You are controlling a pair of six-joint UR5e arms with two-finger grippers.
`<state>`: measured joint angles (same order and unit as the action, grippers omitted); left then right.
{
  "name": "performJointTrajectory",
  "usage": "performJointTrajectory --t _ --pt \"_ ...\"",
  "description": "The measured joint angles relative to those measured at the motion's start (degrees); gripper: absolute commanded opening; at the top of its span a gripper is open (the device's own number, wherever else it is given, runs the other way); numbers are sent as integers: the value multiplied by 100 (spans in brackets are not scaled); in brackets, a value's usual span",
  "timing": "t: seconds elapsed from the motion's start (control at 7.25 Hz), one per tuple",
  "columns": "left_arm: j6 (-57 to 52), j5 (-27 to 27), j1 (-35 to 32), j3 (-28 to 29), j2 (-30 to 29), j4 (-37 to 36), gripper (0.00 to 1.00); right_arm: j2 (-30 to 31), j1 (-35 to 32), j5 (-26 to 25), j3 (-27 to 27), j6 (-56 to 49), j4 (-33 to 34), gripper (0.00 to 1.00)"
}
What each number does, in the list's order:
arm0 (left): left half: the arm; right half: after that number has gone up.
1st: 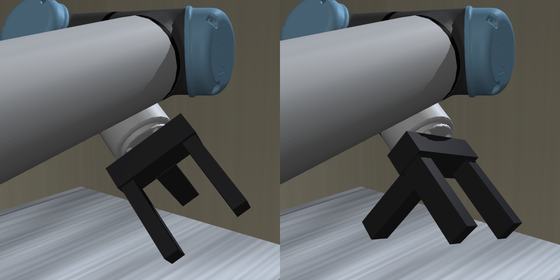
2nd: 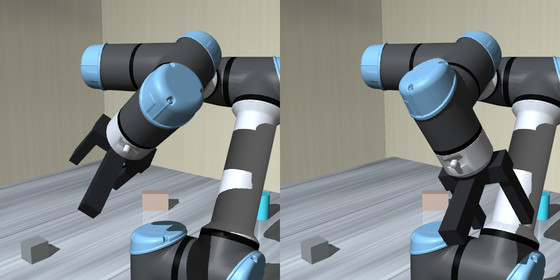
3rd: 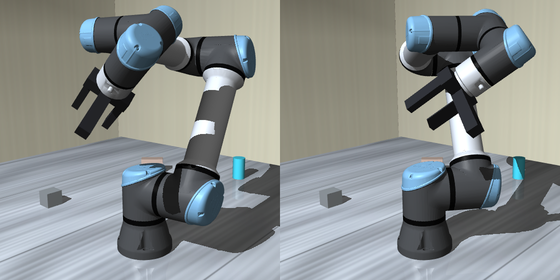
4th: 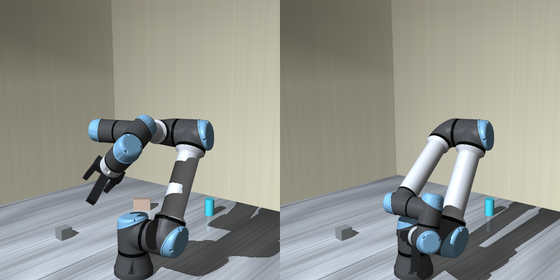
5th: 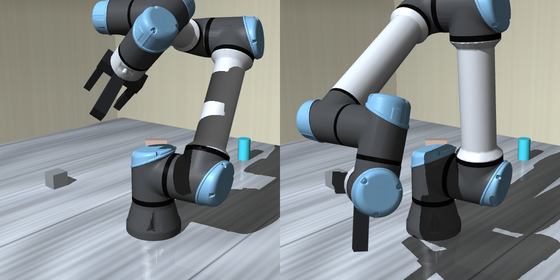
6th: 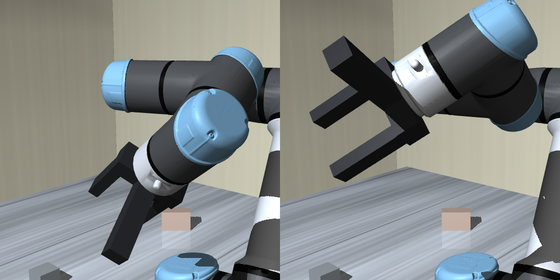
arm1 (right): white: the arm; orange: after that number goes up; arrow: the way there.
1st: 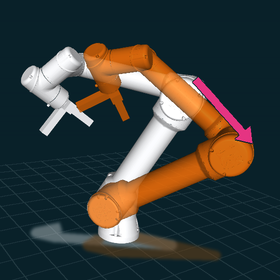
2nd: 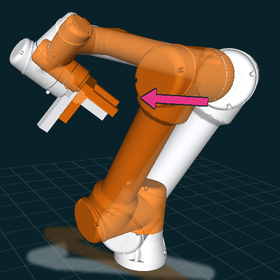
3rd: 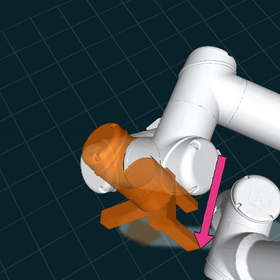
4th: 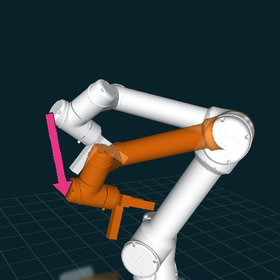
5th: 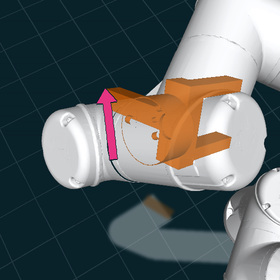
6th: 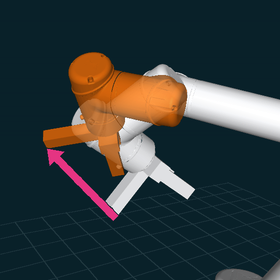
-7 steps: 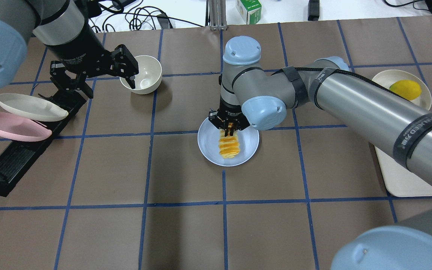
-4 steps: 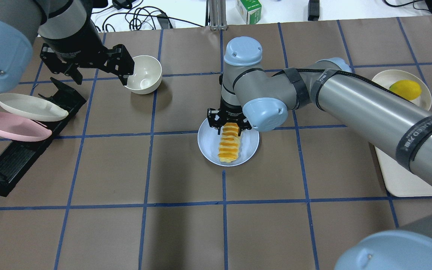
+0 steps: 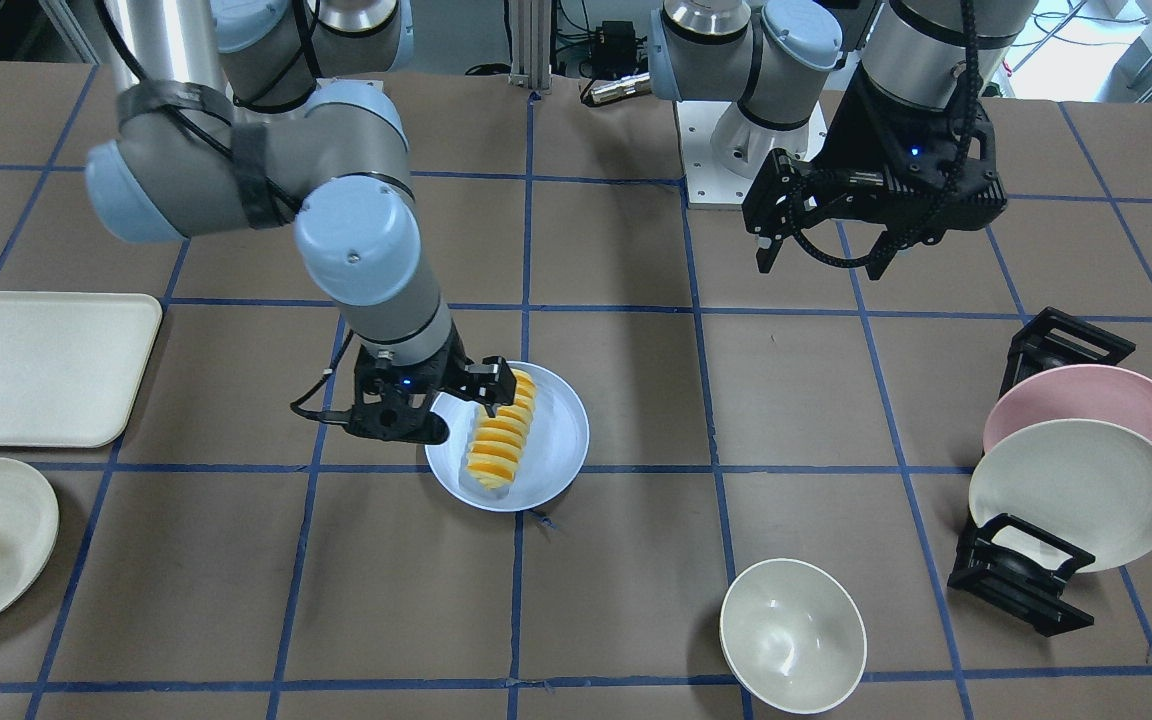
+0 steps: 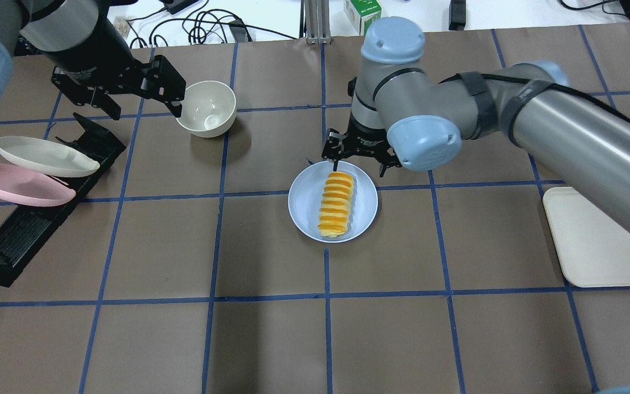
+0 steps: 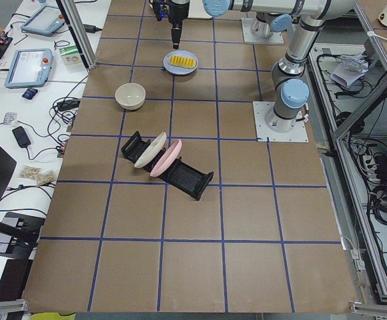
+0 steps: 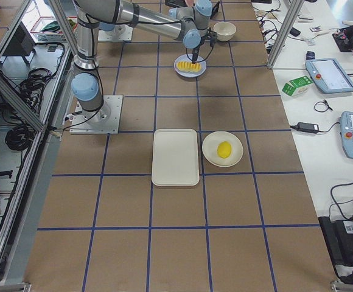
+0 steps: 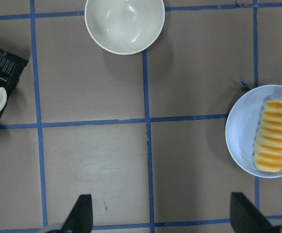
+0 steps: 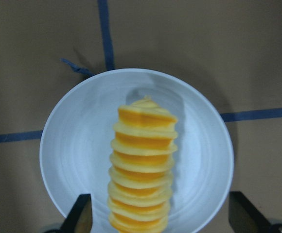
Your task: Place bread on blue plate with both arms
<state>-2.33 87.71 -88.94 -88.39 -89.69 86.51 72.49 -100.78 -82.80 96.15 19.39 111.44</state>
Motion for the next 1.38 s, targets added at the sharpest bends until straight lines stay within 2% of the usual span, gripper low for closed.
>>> performJointTrajectory --t 0.41,0.83,1.1,1.38 --pt "90 43 0 19 22 14 100 880 942 -33 19 -818 -1052 100" --pt "274 62 0 28 56 42 100 1960 1139 -623 19 -827 -2204 100" --pt "397 60 0 54 82 51 100 2230 1123 -766 -48 -802 -2814 100" --pt "418 62 5 62 84 48 100 2258 1121 -775 -98 -847 -2903 100"
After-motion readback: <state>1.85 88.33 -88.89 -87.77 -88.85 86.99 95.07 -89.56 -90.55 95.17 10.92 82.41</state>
